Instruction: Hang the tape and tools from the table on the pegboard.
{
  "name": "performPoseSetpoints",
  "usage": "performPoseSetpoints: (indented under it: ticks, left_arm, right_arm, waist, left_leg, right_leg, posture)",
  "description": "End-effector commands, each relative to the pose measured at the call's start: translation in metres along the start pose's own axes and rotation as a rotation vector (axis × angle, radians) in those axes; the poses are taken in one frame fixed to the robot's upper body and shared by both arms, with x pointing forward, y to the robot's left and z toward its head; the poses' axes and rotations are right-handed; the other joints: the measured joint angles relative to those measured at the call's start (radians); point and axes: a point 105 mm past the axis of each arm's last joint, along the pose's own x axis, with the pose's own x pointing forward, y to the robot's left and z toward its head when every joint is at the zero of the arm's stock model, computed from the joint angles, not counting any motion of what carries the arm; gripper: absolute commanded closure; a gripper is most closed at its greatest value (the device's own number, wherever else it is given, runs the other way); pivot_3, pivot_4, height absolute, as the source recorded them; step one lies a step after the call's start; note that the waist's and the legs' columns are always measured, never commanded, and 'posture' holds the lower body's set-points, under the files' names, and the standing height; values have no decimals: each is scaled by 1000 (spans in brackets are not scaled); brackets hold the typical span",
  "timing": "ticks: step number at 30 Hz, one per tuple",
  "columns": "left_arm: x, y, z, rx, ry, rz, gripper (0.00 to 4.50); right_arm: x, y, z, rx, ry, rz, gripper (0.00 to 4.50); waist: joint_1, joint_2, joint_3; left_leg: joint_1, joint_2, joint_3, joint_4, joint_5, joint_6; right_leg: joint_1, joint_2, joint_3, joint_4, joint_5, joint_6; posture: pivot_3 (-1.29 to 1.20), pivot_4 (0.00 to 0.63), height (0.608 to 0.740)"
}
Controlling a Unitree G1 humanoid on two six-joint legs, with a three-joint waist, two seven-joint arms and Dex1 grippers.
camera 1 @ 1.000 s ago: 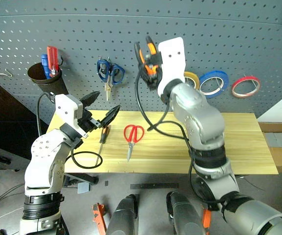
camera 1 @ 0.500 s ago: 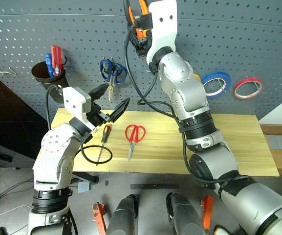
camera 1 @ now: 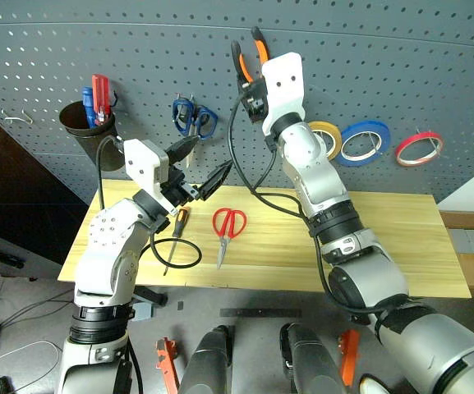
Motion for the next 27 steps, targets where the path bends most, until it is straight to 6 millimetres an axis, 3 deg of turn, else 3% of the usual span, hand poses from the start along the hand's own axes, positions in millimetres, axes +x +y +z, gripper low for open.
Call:
performPoseSetpoints:
  ticks: [1, 7, 13, 18, 21, 25, 27]
  left_arm:
    - [3, -2, 10, 30, -41, -14, 202]
    - [5, -1, 6, 30, -30, -11, 202]
    - [6, -2, -2, 17, 6, -3, 202]
    - [4, -4, -17, -20, 69, 33, 202]
    - [-1, -7, -39, -32, 181, 65, 202]
    - [-17, -12, -88, -143, 441, 162, 202]
    - [-24, -14, -103, -182, 528, 206, 202]
  right_arm:
    - [-2, -3, 2, -10, -10, -16, 1860]
    - [-9, -11, -23, -31, 93, -40, 1860]
    - [-16, -12, -38, -57, 193, -10, 27]
    - [-33, -10, -47, -58, 287, 59, 27]
    - [-49, -4, -50, -41, 346, 139, 27]
    - [-89, 26, -49, 85, 451, 406, 27]
    - [-103, 36, -44, 127, 476, 498, 27]
  waist:
    - [0, 0, 0]
    - [0, 0, -1]
    - [1, 0, -3]
    - [0, 0, -3]
    - [0, 1, -3]
    - [-4, 1, -3]
    - [-5, 1, -3]
  left_leg:
    - [0, 0, 0, 0, 0, 0]
    - [0, 0, 0, 0, 0, 0]
    - [0, 0, 0, 2, 0, 1]
    - [0, 0, -1, 2, 1, 2]
    - [0, 0, -1, 2, 0, 2]
    - [0, 0, -1, 1, 0, 3]
    - [0, 0, -2, 1, 0, 3]
  right_leg:
    - [0, 0, 0, 0, 0, 0]
    - [0, 0, 0, 0, 0, 0]
    - [2, 0, -1, 0, 0, 0]
    - [3, 0, -1, -1, 1, 0]
    - [3, 0, -1, -1, 1, 0]
    - [3, 0, 0, -3, 1, 1]
    - [3, 0, 0, -3, 1, 1]
  posture:
    - [23, 186, 740]
    - [17, 184, 740]
    - [5, 184, 740]
    - [-6, 186, 740]
    - [-8, 189, 740]
    - [-13, 196, 740]
    - [-14, 200, 740]
